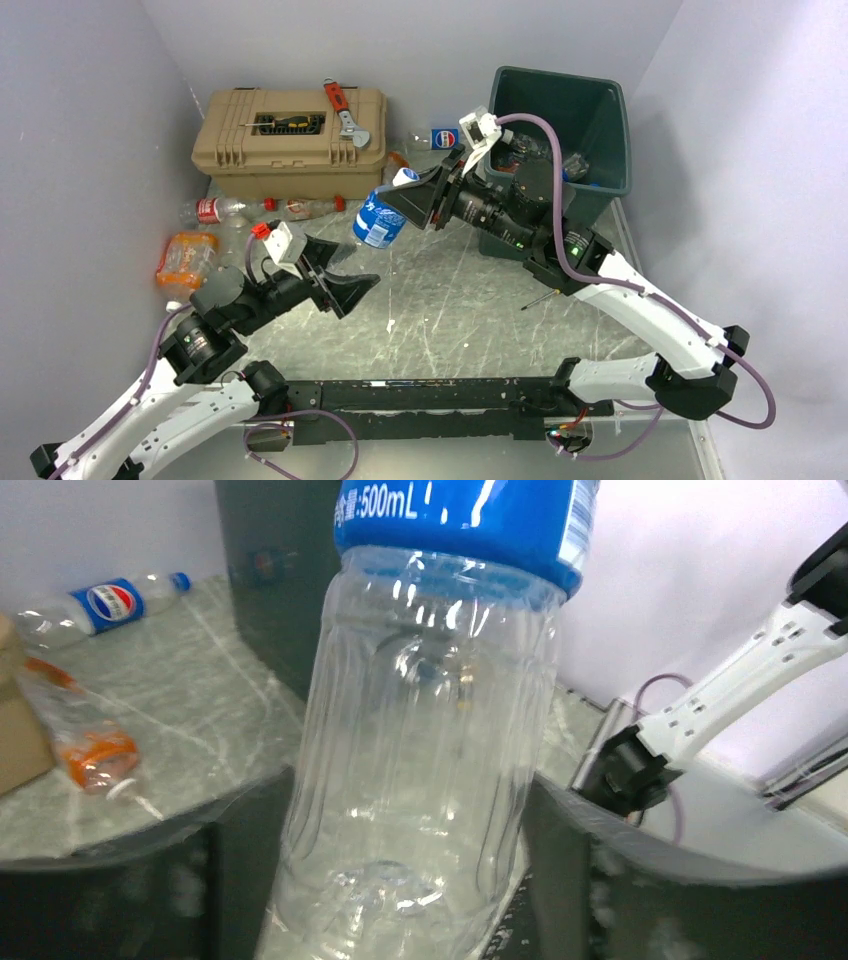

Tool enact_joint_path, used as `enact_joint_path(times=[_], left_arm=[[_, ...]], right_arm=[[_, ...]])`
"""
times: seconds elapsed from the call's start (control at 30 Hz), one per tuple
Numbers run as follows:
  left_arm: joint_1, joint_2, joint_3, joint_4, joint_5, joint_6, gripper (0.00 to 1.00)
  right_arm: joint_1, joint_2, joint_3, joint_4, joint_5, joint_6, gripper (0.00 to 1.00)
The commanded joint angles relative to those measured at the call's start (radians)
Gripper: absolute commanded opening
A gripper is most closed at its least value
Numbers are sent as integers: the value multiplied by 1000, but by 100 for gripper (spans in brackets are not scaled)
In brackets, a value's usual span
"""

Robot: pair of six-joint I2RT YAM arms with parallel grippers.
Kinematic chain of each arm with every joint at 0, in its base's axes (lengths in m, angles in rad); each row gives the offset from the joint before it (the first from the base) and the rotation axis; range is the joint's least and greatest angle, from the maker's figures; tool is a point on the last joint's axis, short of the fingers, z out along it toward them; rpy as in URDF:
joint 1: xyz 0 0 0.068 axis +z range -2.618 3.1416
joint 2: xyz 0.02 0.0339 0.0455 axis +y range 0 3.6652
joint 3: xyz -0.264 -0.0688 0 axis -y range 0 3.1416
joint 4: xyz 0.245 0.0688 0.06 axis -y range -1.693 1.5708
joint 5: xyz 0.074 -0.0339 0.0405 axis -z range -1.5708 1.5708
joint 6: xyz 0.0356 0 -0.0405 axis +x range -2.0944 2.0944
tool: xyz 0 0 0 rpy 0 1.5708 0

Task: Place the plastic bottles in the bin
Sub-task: Place the plastic bottle in the trash bin.

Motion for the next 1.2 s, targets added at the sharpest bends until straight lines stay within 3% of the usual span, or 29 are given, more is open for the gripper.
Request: enact_joint_path(times=[0.0, 0.23, 0.37, 0.47, 0.53, 0.6, 0.7, 0.83, 1.0, 1.17], left_arm=[[-2, -7, 32, -10, -45, -32, 98], [-3, -94, 34, -122, -289, -69, 99], [-3, -161, -18, -126, -380, -78, 100], [-3, -192, -50, -131, -421, -76, 99], [-3, -199, -61, -147, -454, -77, 100], [-2, -189, -57, -173, -501, -89, 100], [-3, -154, -35, -227, -532, -101, 99], [-3, -103, -14, -290, -518, -129, 99], [-2, -45, -2, -340, -542, -172, 100], [-3, -4, 19, -374, -552, -182, 100]], right_arm=[[8, -52, 55, 23, 42, 2, 0], [8, -178, 212, -77, 458, -227, 0], [8, -229, 165, 111, 780, -461, 0], [5, -200, 126, 327, 1040, -755, 0], [-20, -161, 108, 461, 1119, -917, 0], [-97, -113, 129, 427, 1130, -900, 0], [-308, -50, 195, 78, 1027, -592, 0], [-538, 38, 244, -188, 817, -313, 0], [-694, 146, 223, -291, 638, -178, 0], [-769, 237, 191, -330, 527, -121, 0]])
